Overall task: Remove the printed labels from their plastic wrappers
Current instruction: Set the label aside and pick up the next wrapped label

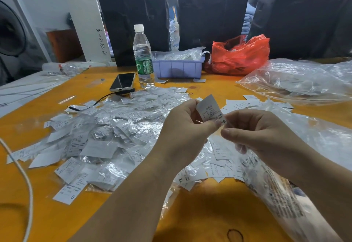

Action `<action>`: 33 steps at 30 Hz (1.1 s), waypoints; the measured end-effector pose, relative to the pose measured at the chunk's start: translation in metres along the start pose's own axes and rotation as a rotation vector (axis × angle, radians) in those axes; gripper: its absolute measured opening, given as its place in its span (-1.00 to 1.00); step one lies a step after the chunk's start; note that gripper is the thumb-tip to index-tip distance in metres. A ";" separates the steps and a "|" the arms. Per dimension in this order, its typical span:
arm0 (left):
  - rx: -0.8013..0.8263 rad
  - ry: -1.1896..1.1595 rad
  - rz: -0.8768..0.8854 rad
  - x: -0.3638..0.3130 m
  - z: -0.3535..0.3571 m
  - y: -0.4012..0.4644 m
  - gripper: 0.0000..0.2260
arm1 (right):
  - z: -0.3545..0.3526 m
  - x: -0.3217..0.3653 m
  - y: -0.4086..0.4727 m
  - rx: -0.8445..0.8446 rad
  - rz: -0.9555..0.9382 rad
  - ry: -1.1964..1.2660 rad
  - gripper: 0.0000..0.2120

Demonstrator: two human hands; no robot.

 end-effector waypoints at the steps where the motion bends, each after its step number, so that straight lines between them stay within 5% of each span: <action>1: -0.003 -0.009 0.003 0.000 -0.001 0.000 -0.91 | 0.000 0.000 0.000 -0.001 0.001 0.004 -0.75; 13: 0.013 -0.075 -0.040 0.004 -0.006 0.004 -0.88 | -0.002 -0.003 0.000 -0.027 0.017 0.036 -0.57; 23: 0.066 -0.103 -0.112 0.008 -0.011 0.007 -0.87 | 0.001 0.002 -0.001 0.000 -0.012 0.094 -0.61; 33: -0.028 -0.464 -0.188 0.013 -0.011 0.007 -0.90 | 0.007 0.002 -0.003 0.044 -0.010 0.085 -0.65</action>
Point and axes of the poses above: each hand's wrist, its own y-axis towards the middle knuckle, its own z-axis out of the palm, x = y × z, the point moved 8 cm from there along y, towards the middle knuckle, and after that the axes turned 1 degree about y, right-handed, at the moved point
